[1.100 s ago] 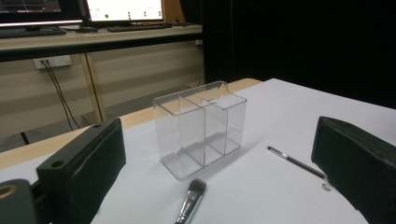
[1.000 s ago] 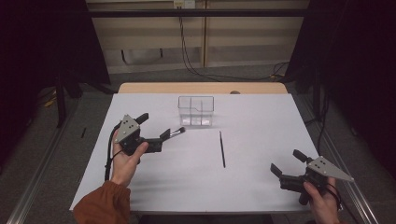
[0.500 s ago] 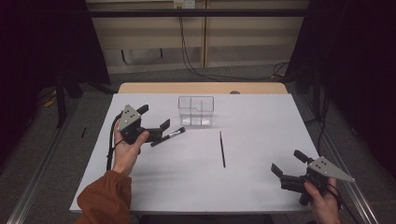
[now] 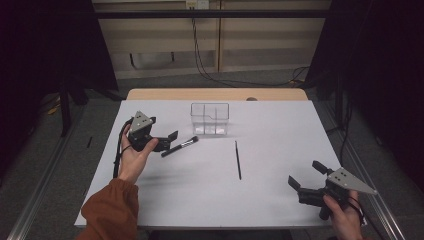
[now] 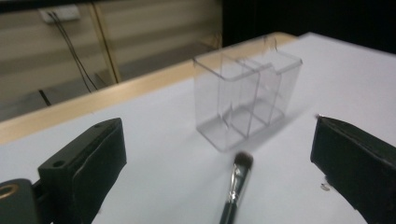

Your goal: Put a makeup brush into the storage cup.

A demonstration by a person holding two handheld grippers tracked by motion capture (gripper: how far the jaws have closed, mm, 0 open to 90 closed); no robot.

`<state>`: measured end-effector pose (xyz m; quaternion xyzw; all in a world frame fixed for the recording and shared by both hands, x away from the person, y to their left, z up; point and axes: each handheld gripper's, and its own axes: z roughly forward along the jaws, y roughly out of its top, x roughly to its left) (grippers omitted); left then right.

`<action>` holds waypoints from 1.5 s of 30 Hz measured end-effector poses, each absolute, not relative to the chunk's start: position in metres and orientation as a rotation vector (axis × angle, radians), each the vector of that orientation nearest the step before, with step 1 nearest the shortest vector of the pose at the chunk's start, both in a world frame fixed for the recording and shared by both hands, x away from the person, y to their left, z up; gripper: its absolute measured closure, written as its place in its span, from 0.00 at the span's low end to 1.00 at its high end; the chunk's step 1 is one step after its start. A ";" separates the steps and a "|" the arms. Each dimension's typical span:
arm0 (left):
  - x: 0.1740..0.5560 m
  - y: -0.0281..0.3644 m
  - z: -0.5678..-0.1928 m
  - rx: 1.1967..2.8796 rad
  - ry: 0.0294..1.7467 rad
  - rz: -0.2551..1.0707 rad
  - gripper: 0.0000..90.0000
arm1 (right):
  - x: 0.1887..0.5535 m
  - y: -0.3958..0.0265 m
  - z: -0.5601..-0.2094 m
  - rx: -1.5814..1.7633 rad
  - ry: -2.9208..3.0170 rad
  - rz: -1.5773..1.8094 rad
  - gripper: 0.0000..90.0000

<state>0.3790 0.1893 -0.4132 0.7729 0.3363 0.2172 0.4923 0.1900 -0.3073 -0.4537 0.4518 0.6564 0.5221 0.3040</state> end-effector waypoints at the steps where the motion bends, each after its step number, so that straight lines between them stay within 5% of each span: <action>1: 0.381 0.189 -0.412 1.888 0.826 0.520 0.04 | 0.190 -0.308 -0.454 1.198 1.740 1.383 0.00; 30: 0.421 0.165 -0.407 2.475 0.881 0.299 0.10 | 0.189 -0.307 -0.454 1.170 1.766 1.385 0.00; 45: 0.430 0.153 -0.413 2.604 0.851 0.206 0.06 | 0.189 -0.306 -0.454 1.180 1.766 1.385 0.00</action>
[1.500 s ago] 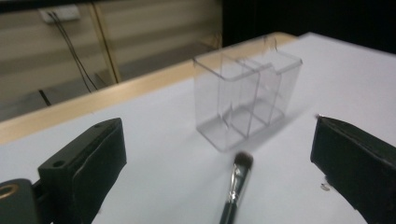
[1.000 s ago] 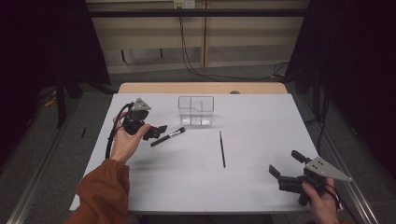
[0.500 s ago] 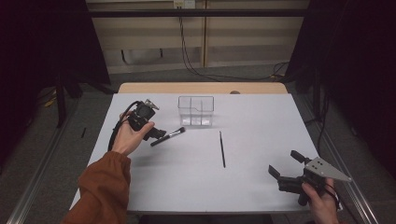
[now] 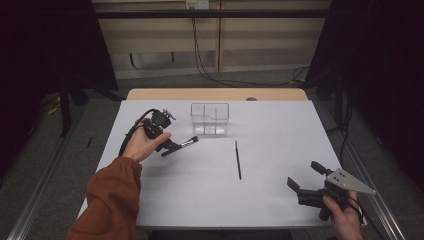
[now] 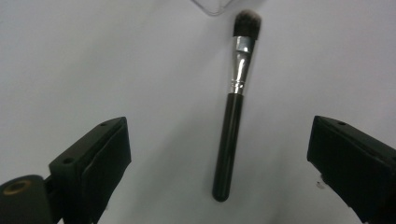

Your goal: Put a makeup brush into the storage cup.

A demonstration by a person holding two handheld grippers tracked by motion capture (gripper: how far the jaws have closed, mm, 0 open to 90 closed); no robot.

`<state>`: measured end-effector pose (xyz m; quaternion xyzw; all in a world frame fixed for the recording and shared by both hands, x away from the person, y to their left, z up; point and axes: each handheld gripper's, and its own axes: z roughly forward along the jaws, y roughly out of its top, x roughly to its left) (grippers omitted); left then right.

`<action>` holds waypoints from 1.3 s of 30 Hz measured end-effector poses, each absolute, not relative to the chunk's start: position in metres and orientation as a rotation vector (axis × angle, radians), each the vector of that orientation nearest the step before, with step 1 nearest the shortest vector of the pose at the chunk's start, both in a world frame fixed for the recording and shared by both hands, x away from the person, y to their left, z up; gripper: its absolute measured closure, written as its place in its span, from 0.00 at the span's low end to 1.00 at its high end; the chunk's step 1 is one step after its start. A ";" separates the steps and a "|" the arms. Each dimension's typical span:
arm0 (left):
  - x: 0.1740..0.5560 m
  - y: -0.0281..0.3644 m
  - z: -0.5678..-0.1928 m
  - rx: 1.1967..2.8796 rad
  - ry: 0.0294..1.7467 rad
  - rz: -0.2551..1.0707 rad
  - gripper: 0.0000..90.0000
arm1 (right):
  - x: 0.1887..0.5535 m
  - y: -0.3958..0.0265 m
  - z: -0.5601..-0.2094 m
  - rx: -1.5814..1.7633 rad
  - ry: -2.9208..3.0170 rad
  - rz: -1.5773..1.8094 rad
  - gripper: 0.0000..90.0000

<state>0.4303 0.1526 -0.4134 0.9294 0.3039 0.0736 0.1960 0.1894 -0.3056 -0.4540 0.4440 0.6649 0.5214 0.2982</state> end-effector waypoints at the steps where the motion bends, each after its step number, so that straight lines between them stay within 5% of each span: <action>1: 0.431 0.150 -0.413 2.610 0.849 0.211 0.06 | 0.189 -0.306 -0.454 1.178 1.768 1.386 0.00; 15: 0.444 0.133 -0.429 2.701 0.824 0.160 0.07 | 0.189 -0.306 -0.455 1.178 1.775 1.382 0.00; 30: 0.445 0.122 -0.439 2.738 0.747 0.133 0.36 | 0.189 -0.305 -0.456 1.174 1.795 1.376 0.00; 39: 0.445 0.114 -0.445 2.767 0.728 0.134 0.42 | 0.189 -0.305 -0.456 1.169 1.799 1.373 0.00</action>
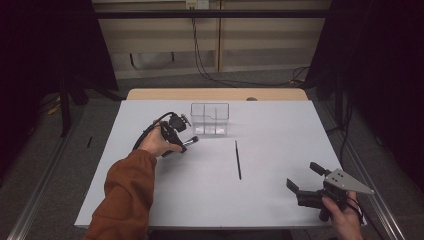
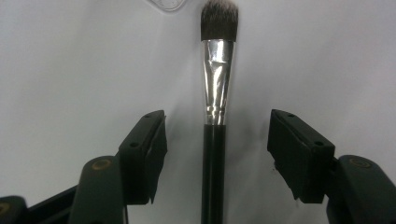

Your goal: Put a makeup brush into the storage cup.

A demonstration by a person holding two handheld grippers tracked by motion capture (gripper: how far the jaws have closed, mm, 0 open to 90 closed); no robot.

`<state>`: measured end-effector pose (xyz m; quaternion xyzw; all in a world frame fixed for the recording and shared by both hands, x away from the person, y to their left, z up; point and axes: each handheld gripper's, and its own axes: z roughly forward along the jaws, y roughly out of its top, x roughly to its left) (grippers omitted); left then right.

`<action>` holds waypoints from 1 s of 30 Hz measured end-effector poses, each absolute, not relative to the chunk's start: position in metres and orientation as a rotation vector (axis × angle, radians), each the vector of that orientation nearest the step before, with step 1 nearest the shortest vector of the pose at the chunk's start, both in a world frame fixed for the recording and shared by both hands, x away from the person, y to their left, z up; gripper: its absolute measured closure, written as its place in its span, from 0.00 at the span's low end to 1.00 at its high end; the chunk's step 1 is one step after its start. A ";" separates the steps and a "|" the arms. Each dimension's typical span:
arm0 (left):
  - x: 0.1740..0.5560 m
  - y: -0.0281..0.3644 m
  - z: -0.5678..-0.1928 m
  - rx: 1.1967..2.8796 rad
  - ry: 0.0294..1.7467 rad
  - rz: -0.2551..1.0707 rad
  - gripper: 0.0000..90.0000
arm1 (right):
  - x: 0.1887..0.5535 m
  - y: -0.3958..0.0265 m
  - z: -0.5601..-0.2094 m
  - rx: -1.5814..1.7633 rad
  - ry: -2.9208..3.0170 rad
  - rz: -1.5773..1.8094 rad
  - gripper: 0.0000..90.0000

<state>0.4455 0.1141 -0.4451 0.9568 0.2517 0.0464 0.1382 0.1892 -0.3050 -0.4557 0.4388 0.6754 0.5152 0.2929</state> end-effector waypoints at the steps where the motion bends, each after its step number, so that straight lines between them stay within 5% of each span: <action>1: 0.446 0.114 -0.446 2.777 0.727 0.128 0.44 | 0.189 -0.305 -0.456 1.169 1.799 1.373 0.00; 14: 0.453 0.114 -0.451 2.796 0.735 0.029 0.57 | 0.189 -0.304 -0.456 1.160 1.806 1.373 0.00; 22: 0.456 0.109 -0.449 2.819 0.739 -0.005 0.84 | 0.190 -0.303 -0.456 1.161 1.818 1.372 0.00; 30: 0.457 0.107 -0.448 2.841 0.729 -0.002 0.88 | 0.189 -0.303 -0.457 1.162 1.824 1.368 0.00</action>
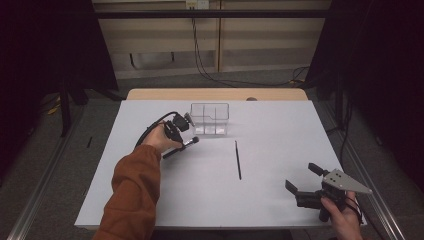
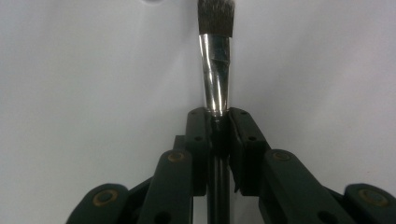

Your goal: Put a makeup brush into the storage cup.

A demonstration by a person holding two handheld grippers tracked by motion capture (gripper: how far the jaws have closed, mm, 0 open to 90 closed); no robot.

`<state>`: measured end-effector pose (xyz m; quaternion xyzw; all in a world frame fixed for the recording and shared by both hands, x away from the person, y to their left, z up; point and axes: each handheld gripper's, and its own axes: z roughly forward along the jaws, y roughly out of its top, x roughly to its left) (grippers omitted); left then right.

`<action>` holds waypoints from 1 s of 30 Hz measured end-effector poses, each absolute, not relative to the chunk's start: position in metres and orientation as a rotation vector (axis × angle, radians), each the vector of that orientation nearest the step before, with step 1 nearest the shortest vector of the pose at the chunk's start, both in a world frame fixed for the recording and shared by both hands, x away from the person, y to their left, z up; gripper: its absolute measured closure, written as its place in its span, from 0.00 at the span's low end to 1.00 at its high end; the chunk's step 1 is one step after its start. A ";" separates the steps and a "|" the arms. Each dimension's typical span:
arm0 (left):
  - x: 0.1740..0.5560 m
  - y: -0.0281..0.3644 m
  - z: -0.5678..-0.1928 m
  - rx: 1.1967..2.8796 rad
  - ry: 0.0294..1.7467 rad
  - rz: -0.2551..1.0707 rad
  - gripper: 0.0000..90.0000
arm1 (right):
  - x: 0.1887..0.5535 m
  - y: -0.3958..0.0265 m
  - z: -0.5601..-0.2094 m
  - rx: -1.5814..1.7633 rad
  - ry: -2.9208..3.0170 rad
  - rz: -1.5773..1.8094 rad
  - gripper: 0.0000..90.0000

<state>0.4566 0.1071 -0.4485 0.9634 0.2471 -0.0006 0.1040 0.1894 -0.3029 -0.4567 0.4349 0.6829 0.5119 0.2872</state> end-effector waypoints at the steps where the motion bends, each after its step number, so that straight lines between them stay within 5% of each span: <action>1: 0.456 0.107 -0.449 2.823 0.749 -0.003 0.88 | 0.189 -0.303 -0.457 1.162 1.824 1.368 0.00; 30: 0.449 0.126 -0.437 2.647 0.795 0.006 0.88 | 0.189 -0.304 -0.457 1.170 1.820 1.358 0.00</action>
